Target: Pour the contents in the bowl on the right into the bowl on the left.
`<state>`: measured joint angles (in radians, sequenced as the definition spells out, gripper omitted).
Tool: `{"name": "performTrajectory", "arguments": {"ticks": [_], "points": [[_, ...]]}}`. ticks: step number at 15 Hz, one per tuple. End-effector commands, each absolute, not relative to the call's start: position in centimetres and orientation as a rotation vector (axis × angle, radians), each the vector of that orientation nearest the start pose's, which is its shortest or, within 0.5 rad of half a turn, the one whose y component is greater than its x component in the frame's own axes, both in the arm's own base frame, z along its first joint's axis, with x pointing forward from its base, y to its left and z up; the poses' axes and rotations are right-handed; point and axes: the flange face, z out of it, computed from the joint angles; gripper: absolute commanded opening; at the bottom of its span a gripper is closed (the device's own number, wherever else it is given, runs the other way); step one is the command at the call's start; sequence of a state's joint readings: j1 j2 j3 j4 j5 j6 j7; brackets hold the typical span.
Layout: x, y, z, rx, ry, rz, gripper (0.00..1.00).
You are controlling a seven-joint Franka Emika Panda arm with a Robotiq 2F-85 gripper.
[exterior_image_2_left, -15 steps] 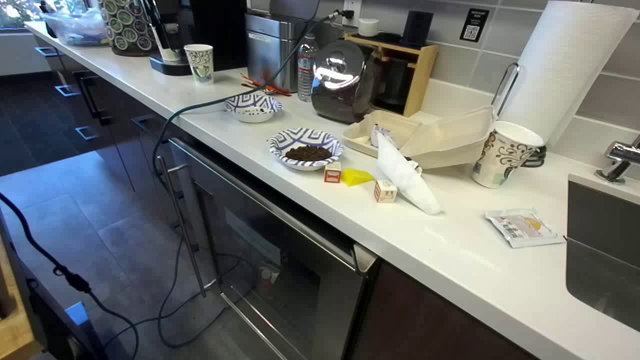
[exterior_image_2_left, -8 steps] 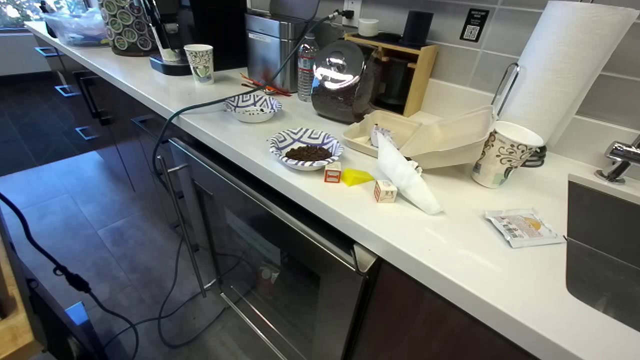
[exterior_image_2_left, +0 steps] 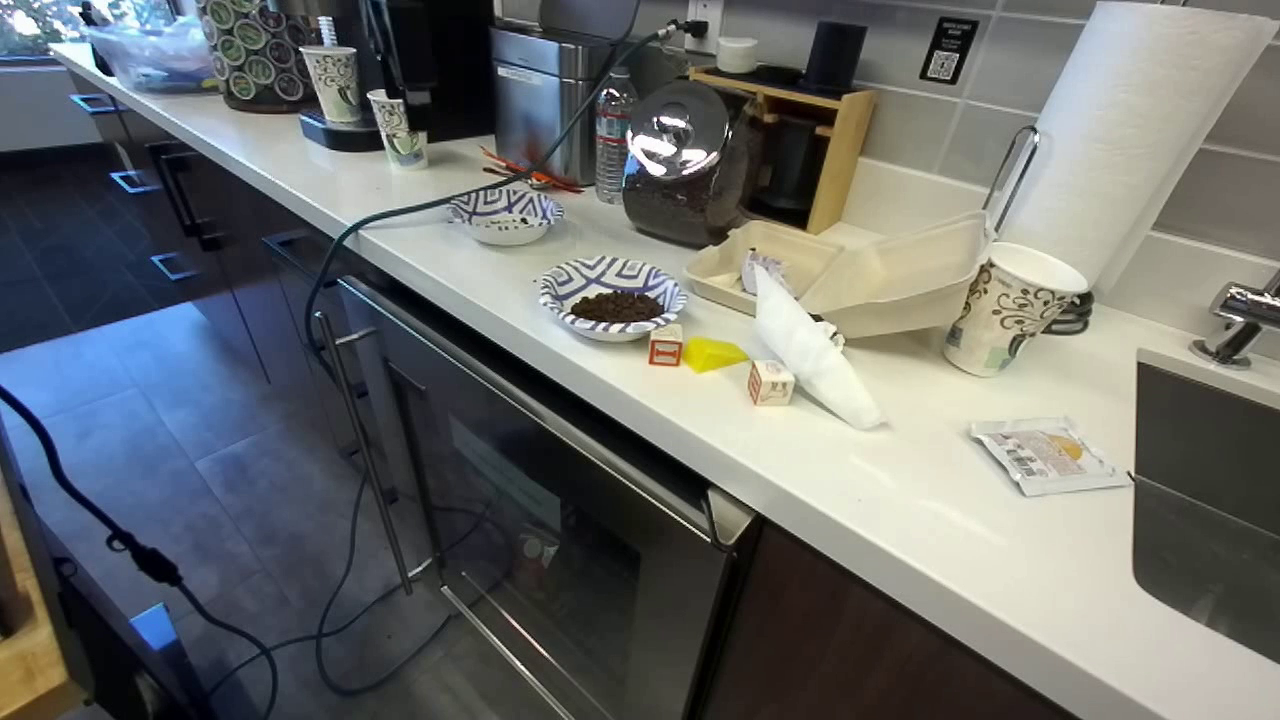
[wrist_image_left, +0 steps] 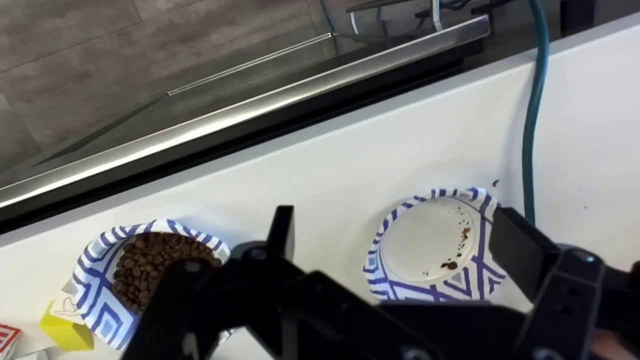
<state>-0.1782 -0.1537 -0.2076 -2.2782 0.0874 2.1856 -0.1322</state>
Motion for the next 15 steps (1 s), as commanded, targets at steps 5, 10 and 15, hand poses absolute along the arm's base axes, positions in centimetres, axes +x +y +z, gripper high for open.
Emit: {"name": "performTrajectory", "arguments": {"ticks": [5, 10, 15], "points": [[45.9, -29.4, 41.7, -2.745, 0.432, -0.132, 1.0], [45.5, -31.4, 41.3, -2.674, 0.443, -0.134, 1.0], [45.1, -37.1, 38.7, -2.438, 0.737, -0.243, 1.0]]}}
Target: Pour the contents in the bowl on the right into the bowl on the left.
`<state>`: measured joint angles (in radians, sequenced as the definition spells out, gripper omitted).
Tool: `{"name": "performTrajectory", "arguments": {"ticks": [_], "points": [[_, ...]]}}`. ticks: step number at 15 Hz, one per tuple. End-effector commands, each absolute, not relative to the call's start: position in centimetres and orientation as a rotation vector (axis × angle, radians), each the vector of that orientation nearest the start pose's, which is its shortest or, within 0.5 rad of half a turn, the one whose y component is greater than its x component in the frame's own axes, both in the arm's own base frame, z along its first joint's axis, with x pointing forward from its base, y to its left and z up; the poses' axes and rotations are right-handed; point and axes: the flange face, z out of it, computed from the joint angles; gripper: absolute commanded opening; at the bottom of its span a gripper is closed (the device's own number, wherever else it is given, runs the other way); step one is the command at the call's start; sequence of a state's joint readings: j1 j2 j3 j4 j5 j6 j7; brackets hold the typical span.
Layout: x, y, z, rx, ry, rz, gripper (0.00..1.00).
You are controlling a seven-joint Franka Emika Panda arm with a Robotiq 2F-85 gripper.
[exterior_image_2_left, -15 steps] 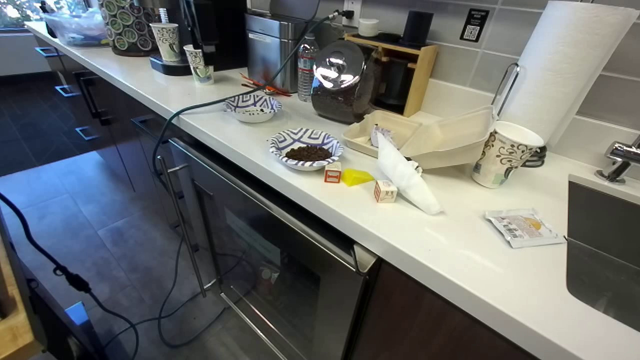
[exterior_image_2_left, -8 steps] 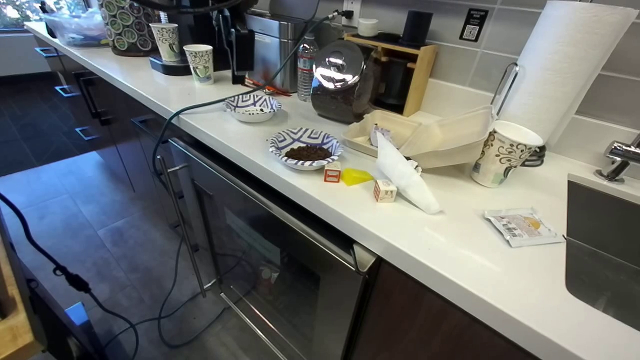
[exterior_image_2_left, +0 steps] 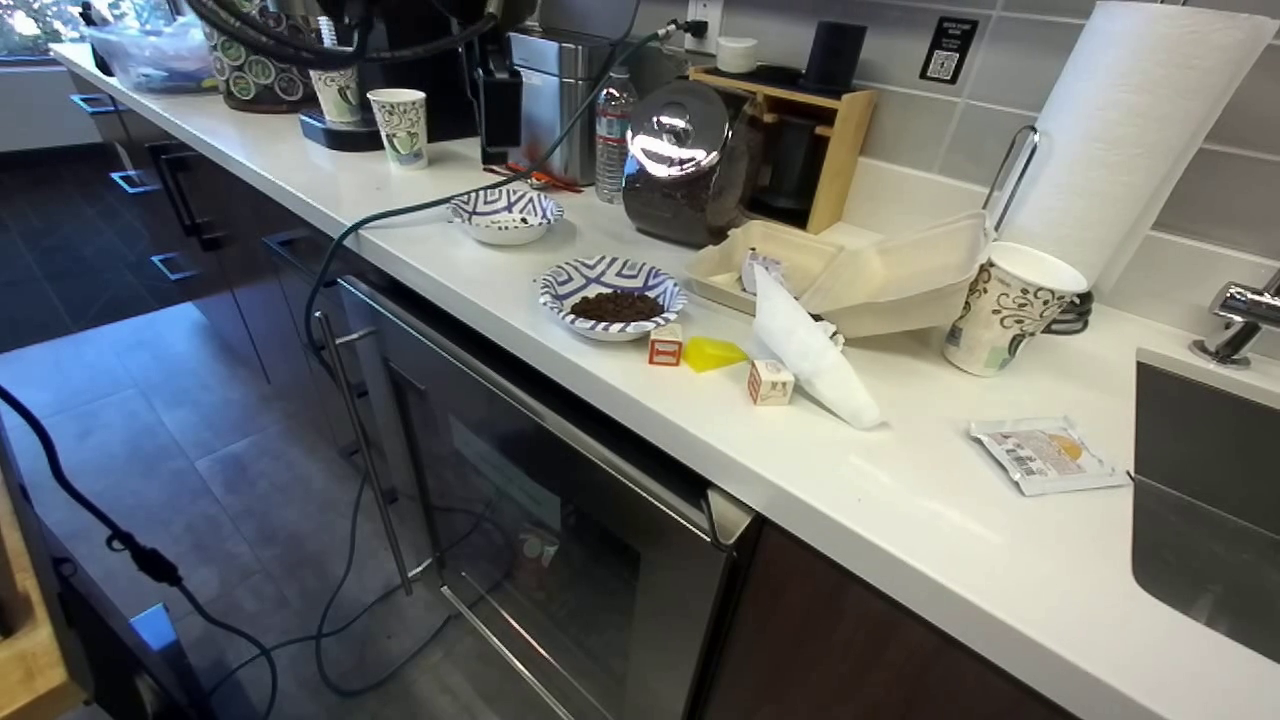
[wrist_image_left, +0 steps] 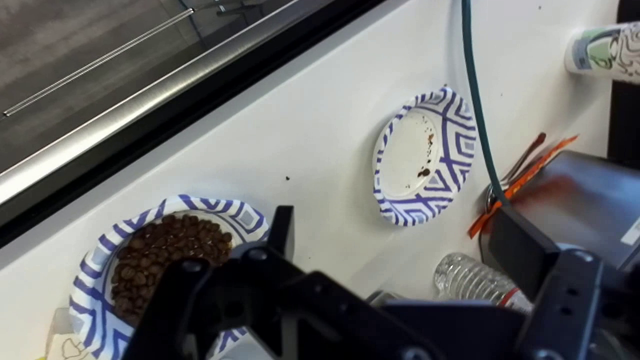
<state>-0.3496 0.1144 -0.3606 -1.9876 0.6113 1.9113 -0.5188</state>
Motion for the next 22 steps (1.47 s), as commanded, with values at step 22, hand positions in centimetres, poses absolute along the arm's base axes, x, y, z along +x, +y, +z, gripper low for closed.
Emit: {"name": "performTrajectory", "arguments": {"ticks": [22], "points": [[41.4, -44.5, 27.9, -2.133, 1.325, -0.674, 1.0]]}}
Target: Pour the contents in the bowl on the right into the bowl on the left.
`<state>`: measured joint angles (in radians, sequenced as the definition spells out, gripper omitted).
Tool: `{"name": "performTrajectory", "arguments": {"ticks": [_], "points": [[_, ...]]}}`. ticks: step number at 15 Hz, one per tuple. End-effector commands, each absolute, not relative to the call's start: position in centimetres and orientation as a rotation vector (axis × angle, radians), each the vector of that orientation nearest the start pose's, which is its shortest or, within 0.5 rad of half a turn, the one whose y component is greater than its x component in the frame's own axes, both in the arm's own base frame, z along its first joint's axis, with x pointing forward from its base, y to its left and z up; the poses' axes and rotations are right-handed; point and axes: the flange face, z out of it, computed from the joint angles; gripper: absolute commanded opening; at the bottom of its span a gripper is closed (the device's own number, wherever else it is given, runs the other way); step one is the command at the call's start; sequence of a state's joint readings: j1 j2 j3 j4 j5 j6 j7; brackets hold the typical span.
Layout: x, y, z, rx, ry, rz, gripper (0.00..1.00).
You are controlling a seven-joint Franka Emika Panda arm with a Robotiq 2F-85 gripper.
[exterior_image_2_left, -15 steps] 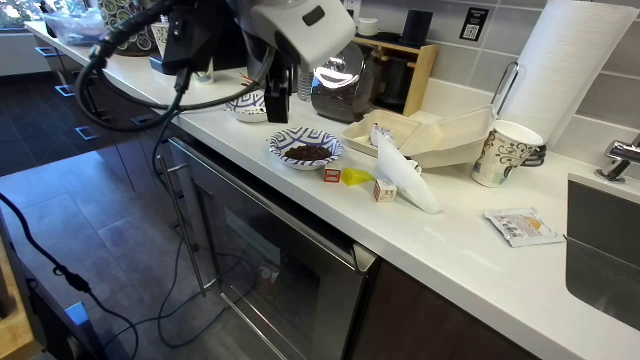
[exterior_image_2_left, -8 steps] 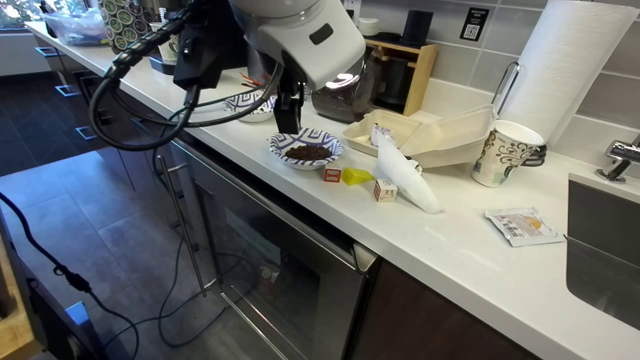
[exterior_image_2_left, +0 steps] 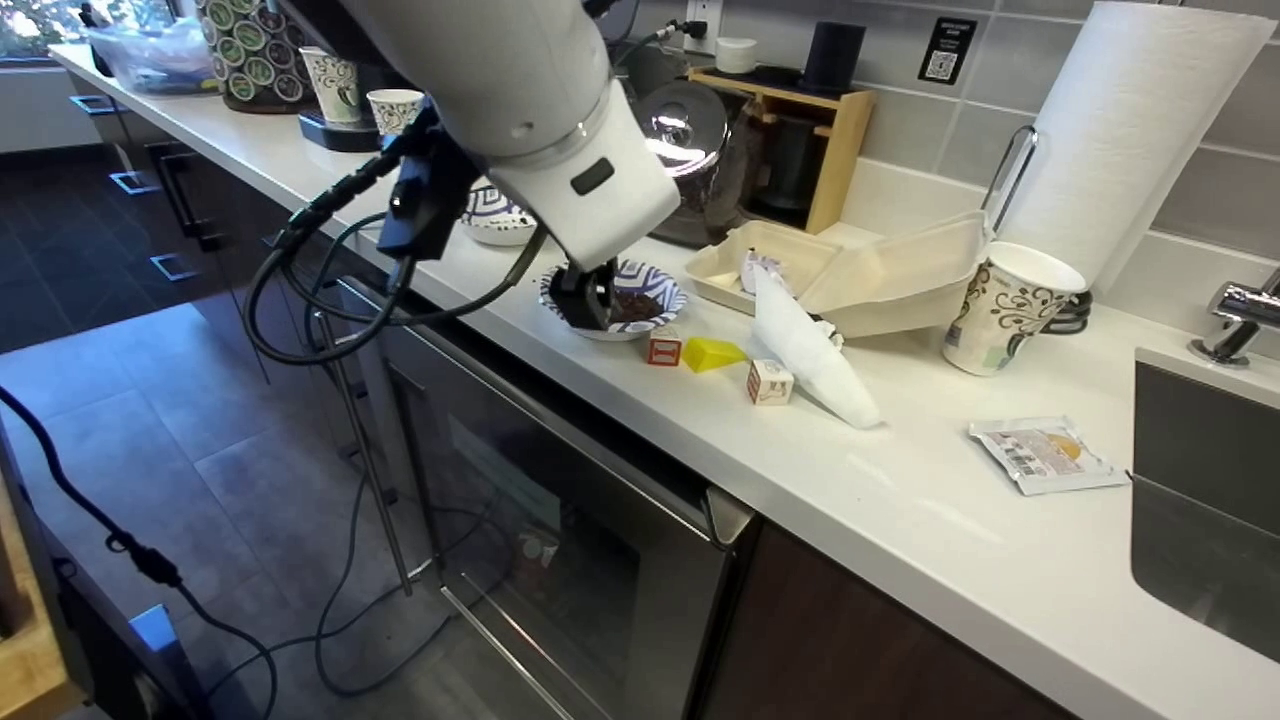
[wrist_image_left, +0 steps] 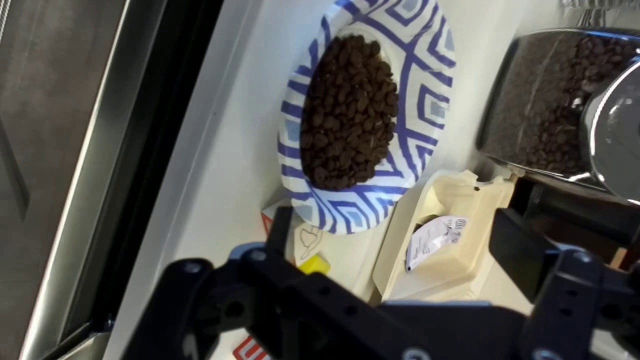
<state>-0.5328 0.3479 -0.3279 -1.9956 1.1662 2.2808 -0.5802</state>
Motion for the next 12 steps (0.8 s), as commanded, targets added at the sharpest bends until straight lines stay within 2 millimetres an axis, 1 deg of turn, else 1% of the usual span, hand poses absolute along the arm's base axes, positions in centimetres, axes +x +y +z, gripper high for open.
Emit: {"name": "performTrajectory", "arguments": {"ticks": [1, 2, 5, 6, 7, 8, 9, 11, 12], "points": [[41.3, -44.5, 27.4, -2.126, 1.332, -0.676, 1.0], [41.3, -44.7, 26.9, -2.115, 1.335, -0.672, 1.0], [41.5, -44.6, 25.7, -2.11, 1.332, -0.656, 0.94], [41.6, -44.6, 25.4, -2.115, 1.334, -0.654, 0.9], [41.6, -44.6, 25.1, -2.115, 1.334, -0.648, 0.91], [41.7, -44.6, 24.9, -2.112, 1.333, -0.644, 0.88], [41.7, -44.6, 24.7, -2.112, 1.331, -0.64, 0.87], [41.9, -44.5, 24.4, -2.117, 1.325, -0.632, 0.79], [42.0, -44.4, 24.3, -2.12, 1.321, -0.628, 0.73]]}}
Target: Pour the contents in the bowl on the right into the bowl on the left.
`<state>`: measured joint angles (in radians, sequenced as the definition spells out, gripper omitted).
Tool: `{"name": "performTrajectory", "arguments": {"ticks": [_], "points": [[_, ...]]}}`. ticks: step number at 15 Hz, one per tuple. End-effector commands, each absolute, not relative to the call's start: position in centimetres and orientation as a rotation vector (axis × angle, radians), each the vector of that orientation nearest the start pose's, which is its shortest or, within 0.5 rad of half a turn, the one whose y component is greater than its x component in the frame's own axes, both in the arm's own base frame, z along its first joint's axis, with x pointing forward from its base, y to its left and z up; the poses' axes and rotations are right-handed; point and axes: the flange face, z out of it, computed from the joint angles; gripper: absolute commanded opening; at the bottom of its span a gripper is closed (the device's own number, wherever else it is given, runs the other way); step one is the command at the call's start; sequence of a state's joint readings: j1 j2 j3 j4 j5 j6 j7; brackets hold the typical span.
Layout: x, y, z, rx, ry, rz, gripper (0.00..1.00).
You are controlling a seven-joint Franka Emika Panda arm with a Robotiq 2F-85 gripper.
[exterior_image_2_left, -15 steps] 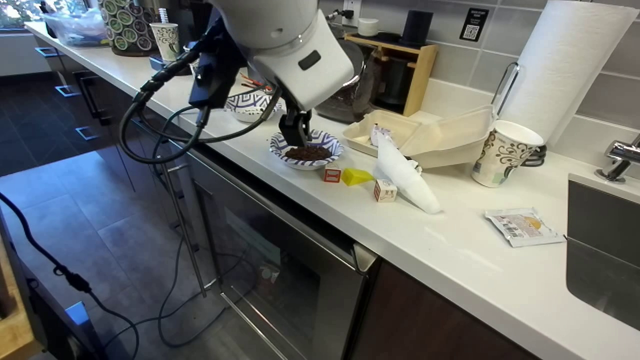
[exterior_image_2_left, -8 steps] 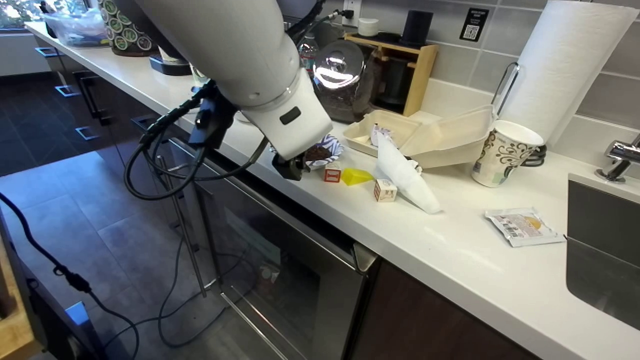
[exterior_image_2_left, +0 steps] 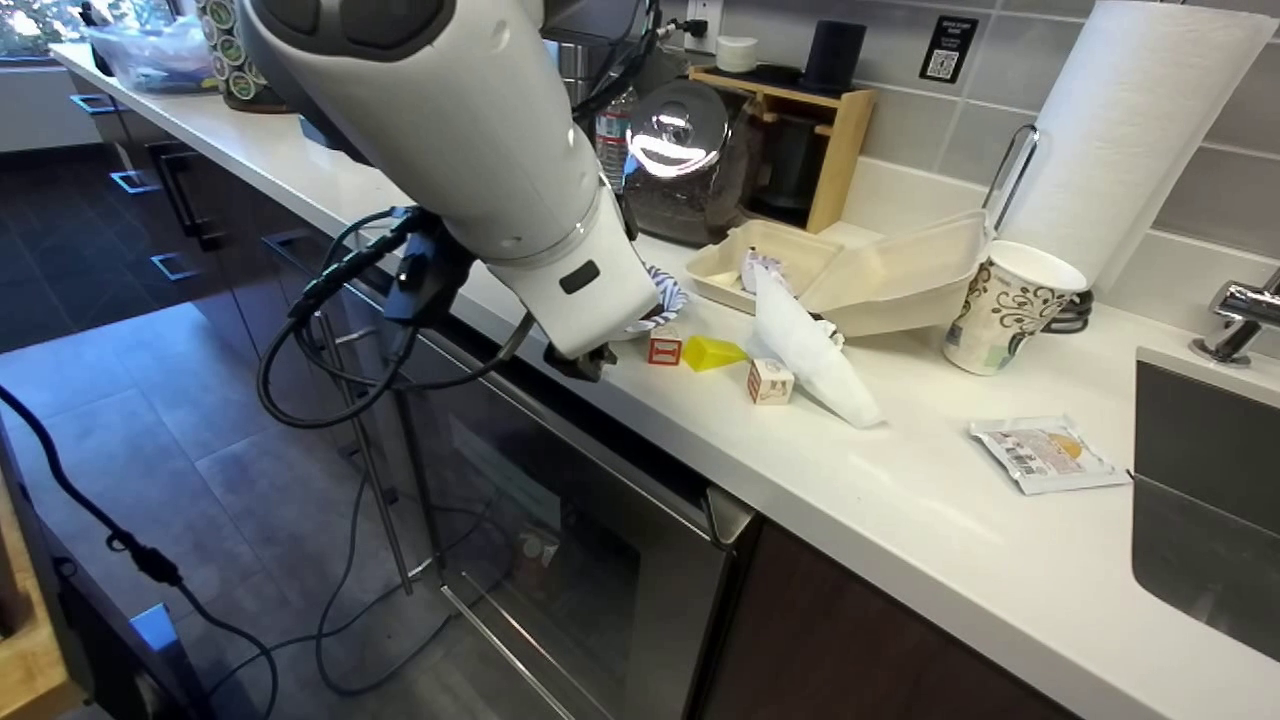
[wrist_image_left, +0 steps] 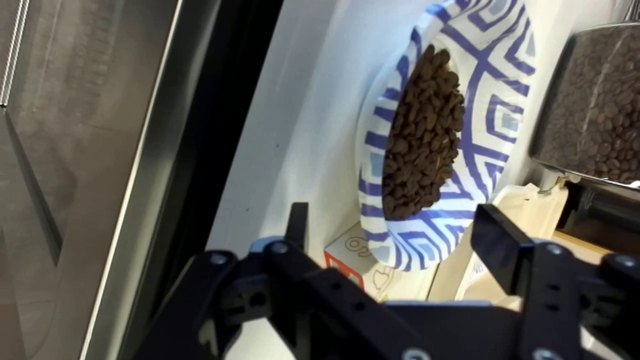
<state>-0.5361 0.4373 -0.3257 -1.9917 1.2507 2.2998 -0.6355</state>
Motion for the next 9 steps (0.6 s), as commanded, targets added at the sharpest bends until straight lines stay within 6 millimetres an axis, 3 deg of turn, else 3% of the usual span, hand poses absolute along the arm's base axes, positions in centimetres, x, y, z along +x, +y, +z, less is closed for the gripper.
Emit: {"name": "performTrajectory", "arguments": {"ticks": [1, 3, 9], "points": [[42.1, -44.33, 24.28, -2.121, 1.319, -0.626, 0.59], [42.26, -44.19, 24.19, -2.124, 1.314, -0.623, 0.48], [42.49, -44.05, 24.14, -2.13, 1.31, -0.622, 0.02]]}}
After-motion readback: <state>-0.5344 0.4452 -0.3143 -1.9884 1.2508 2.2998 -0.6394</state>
